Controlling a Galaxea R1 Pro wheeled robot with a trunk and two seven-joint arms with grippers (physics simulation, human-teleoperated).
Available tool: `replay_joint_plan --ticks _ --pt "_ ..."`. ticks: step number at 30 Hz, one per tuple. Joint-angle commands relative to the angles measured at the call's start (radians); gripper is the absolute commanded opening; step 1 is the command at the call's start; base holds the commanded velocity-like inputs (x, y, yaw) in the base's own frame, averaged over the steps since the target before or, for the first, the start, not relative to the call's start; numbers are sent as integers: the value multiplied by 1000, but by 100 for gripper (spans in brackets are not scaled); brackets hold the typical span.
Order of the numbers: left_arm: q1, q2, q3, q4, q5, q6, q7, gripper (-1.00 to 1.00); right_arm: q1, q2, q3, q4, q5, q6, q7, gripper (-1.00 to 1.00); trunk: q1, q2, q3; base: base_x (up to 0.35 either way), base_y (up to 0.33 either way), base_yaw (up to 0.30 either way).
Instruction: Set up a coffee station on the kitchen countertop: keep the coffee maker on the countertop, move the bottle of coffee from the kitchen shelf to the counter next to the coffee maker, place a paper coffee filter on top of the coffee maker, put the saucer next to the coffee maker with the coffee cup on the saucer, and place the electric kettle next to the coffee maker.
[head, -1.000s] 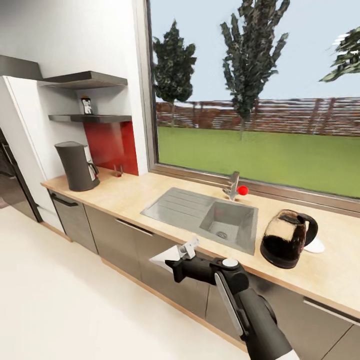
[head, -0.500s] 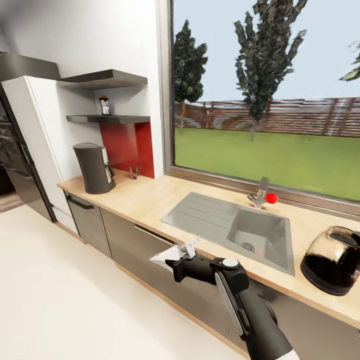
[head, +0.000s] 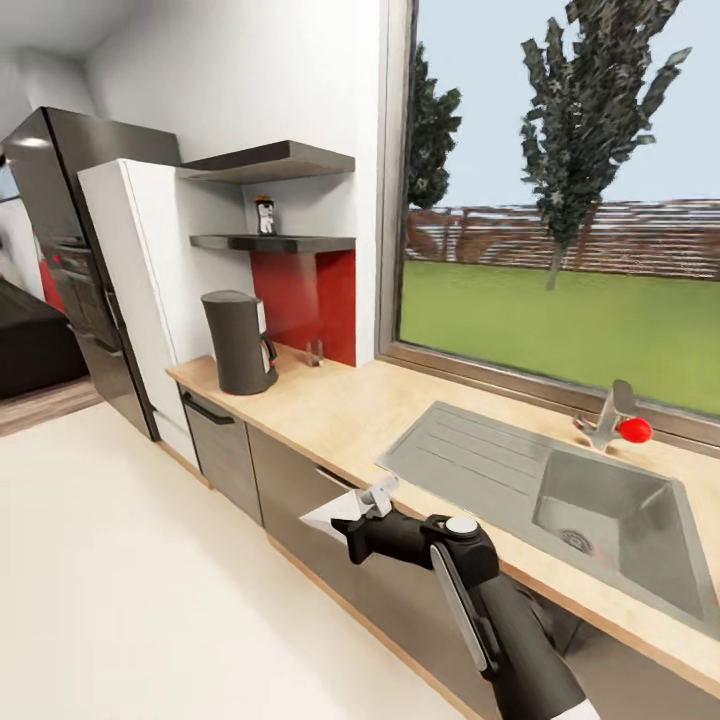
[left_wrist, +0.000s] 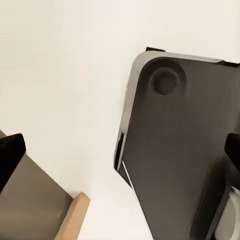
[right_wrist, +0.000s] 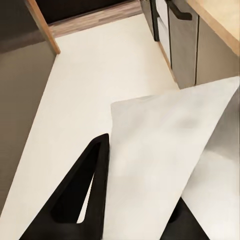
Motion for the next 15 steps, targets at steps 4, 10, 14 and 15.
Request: replay_joint_plan --ticks 4,10,14,15 --pt "0 0 1 -1 7 -1 0 100 -1 0 -1 -1 5 5 0 -100 1 -1 0 325 28 30" --pt "1 -2 1 -1 7 -3 -1 100 -1 0 -1 -13 5 5 -1 -100 1 -1 0 331 2 2" --pt "1 -2 1 -1 7 -2 -1 100 -1 0 -1 -18 5 5 0 -100 1 -1 0 330 58 0" --pt "1 -2 1 -1 7 -2 -1 100 -1 0 -1 -18 5 5 0 -100 1 -1 0 330 110 0"
